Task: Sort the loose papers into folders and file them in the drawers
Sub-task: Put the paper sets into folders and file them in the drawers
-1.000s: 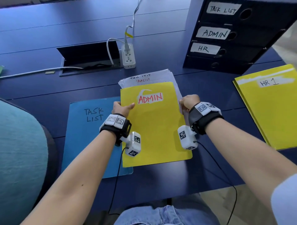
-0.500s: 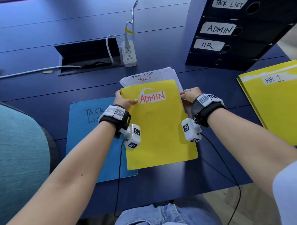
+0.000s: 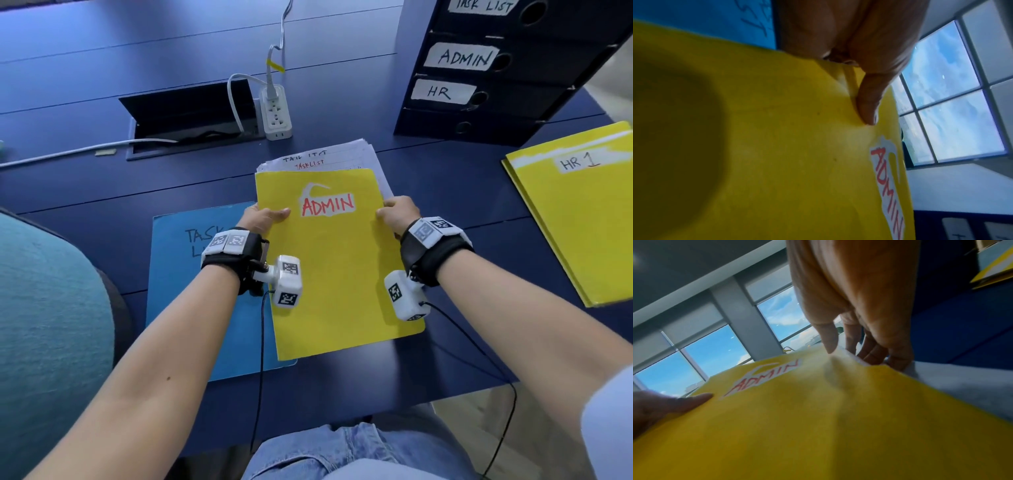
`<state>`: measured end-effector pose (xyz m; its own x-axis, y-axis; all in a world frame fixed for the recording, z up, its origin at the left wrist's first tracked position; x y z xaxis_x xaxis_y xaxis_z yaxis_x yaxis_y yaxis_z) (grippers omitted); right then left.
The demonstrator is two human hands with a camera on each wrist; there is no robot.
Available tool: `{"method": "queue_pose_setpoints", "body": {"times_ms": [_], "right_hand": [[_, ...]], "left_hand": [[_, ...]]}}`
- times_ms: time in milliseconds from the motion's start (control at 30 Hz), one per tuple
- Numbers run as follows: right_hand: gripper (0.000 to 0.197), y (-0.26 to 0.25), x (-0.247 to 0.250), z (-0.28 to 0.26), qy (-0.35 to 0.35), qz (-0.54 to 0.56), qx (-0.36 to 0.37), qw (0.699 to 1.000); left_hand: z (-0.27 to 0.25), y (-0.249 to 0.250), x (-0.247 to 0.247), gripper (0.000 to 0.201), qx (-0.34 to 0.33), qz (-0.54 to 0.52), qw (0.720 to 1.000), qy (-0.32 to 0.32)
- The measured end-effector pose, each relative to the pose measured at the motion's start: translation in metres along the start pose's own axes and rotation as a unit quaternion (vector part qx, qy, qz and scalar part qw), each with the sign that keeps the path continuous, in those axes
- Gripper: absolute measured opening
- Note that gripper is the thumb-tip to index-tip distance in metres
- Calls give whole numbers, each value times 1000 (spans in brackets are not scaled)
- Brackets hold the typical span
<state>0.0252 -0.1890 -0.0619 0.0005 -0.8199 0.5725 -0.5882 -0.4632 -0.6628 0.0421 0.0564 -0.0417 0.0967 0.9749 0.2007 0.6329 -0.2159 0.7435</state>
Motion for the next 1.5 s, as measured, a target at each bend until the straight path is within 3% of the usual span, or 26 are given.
{"method": "queue_pose_setpoints", "body": {"times_ms": [67,167,333,467,533,567,633,700,767,800,833,1033,1400,1500], "right_hand": [[16,-2,7,-7,-2,59,3,998],[39,-2,19,-14,0,96,12,995],[37,-3,60,-29,33,96,85,991],[12,7,122,-21,120,80,150,978],[10,20,158,-14,156,71,158,972],[7,28,175,-12,167,66,161,971],[29,46,210,-5,190,41,153,969],[36,67,246,6,207,14,133,969],[39,88,279,18,221,7,108,969],[40,98,294,25,227,1,97,969],[41,107,309,31,231,-9,90,969],[44,161,368,68,231,-25,39,972],[34,208,376,117,186,-89,-62,977],[58,211,369,121,112,-125,-96,981]], "left_hand": [[-7,5,1,43,-10,-21,1000,-1],[-23,21,-4,29,-50,-16,999,-6],[-28,60,-24,47,-107,-16,994,28],[-34,81,-80,48,-142,-23,987,66],[-33,87,-120,56,-159,-11,985,64],[-35,89,-142,48,-157,-8,986,47],[-33,94,-185,8,-123,-34,991,36],[-34,99,-234,8,-88,-5,996,-4],[-26,96,-274,33,-64,110,992,9],[-25,98,-292,45,-58,119,991,9],[-26,101,-308,50,-82,183,980,9],[-29,103,-393,46,-60,278,958,-26],[-16,96,-442,36,-36,361,930,-68],[-15,97,-449,36,-30,367,925,-89]]}}
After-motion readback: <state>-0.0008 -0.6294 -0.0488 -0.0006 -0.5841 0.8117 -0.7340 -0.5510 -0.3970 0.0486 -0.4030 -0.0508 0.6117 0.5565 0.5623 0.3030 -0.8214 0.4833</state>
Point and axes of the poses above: each hand's wrist, its own z-axis towards the middle knuckle, its own x-axis out of the back of the hand, y = z × x, the point moved 3 cm from there along z, towards the middle knuckle, and after that the axes turned 7 degrees about z, right-handed, at the moved point
